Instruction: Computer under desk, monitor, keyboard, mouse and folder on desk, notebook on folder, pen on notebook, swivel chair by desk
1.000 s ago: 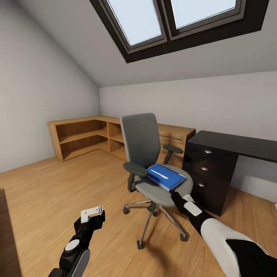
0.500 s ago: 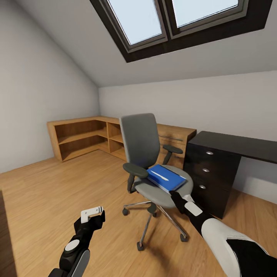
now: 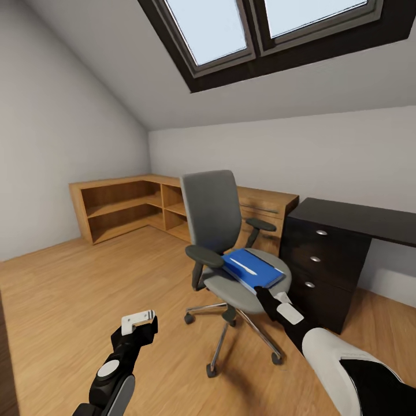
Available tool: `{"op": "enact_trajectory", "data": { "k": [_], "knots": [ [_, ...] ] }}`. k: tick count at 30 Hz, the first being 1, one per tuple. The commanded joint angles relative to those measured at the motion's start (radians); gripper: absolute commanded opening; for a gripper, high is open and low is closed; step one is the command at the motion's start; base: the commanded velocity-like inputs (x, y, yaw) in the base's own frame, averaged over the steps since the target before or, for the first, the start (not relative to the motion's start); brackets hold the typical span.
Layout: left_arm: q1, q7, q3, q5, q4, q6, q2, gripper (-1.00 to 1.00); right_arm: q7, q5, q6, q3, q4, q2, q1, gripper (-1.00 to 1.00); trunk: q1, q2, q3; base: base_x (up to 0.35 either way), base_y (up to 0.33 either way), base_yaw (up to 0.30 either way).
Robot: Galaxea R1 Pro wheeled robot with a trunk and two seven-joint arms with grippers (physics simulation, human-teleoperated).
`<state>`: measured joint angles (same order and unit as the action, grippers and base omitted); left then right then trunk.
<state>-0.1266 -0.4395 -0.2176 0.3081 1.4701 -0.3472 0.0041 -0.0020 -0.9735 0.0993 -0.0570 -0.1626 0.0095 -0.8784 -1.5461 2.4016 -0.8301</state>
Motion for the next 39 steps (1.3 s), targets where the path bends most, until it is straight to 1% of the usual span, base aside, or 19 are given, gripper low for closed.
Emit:
{"op": "enact_trajectory", "data": {
  "k": [1,9,19,22,29,39],
  "knots": [
    [-0.001,-0.008,-0.002,0.008,0.001,-0.003,0.0,1.0,0.0,-0.002,0.004,-0.006,-0.001,0.001,-0.001,1.0,0.0,0.0,-0.001,0.225,0.184,0.0],
    [-0.001,-0.008,-0.002,0.008,0.001,-0.003,0.0,1.0,0.0,-0.002,0.002,-0.006,-0.002,0.002,-0.001,1.0,0.0,0.0,-0.001,0.237,0.197,0.0],
    [-0.001,-0.008,-0.002,0.008,0.001,-0.003,0.0,1.0,0.0,-0.002,0.001,-0.006,-0.002,0.002,-0.001,1.0,0.0,0.0,-0.001,0.03,0.024,0.0],
    [-0.001,-0.008,-0.002,0.007,0.001,-0.003,0.0,1.0,0.0,-0.002,0.001,-0.006,-0.002,0.002,-0.001,1.0,0.0,0.0,-0.001,-0.009,-0.085,0.0],
    [-0.001,-0.008,-0.002,0.007,0.001,-0.003,0.0,1.0,0.0,-0.002,0.0,-0.005,-0.002,0.002,-0.001,1.0,0.0,0.0,-0.001,-0.057,-0.245,0.0],
    [-0.001,-0.008,-0.002,0.006,0.001,-0.003,0.0,1.0,0.0,-0.001,-0.003,-0.006,-0.002,0.0,-0.001,1.0,0.0,0.0,-0.001,-0.008,-0.043,0.0]
  ]
}}
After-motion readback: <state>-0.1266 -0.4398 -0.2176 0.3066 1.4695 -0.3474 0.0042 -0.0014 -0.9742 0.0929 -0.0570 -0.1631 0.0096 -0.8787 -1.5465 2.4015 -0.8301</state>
